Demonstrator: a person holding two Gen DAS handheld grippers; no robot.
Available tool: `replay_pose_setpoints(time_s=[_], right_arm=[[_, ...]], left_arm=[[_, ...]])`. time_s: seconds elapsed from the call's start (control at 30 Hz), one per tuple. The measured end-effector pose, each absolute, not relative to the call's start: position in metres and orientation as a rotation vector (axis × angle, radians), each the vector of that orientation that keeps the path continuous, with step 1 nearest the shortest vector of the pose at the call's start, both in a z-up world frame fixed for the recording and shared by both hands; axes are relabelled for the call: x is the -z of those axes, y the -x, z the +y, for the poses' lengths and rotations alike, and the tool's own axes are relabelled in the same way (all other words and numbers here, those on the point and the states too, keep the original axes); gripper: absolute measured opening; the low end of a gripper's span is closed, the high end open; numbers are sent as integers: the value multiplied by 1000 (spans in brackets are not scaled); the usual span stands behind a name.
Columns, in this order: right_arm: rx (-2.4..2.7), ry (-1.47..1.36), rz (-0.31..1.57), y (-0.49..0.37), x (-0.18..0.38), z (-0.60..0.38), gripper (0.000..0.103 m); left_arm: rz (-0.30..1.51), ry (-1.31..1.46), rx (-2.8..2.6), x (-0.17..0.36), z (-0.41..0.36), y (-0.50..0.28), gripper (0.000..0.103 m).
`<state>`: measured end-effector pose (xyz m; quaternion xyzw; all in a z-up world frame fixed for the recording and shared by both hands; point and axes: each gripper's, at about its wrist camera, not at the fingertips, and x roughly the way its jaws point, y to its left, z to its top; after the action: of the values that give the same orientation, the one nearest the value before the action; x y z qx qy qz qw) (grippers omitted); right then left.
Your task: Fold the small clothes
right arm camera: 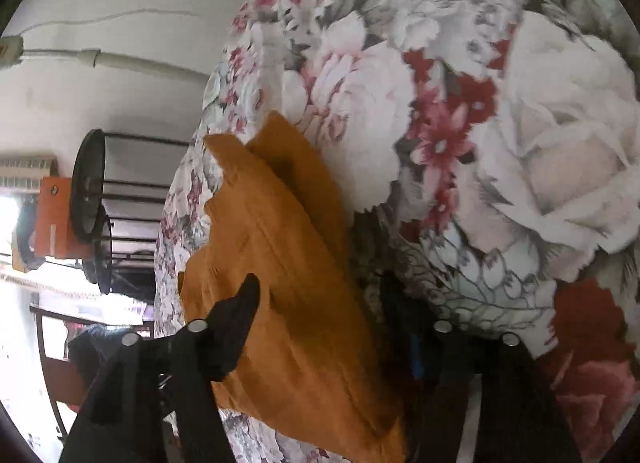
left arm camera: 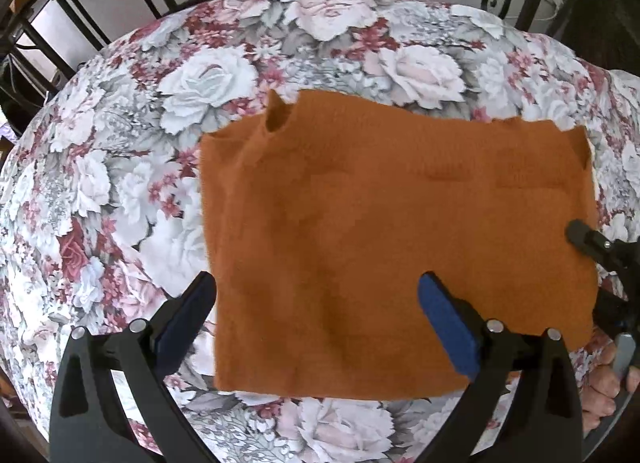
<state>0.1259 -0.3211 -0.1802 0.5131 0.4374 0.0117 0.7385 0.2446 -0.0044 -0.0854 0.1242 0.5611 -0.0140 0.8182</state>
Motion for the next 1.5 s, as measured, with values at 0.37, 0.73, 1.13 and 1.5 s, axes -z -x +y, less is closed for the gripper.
replay_pose_setpoints(time_s=[0.37, 0.73, 1.13, 1.5], right_arm=[[-78, -987, 899, -142, 120, -290, 18], [-147, -891, 945, -158, 74, -229, 18], [-161, -908, 975, -183, 62, -169, 18], [-219, -987, 1034, -207, 110, -111, 46]], left_arm=[[1191, -293, 95, 84, -35, -240, 98], [1216, -179, 93, 77, -16, -246, 99], [1172, -64, 56, 51, 50, -249, 98], [1265, 13, -61, 73, 124, -260, 98]])
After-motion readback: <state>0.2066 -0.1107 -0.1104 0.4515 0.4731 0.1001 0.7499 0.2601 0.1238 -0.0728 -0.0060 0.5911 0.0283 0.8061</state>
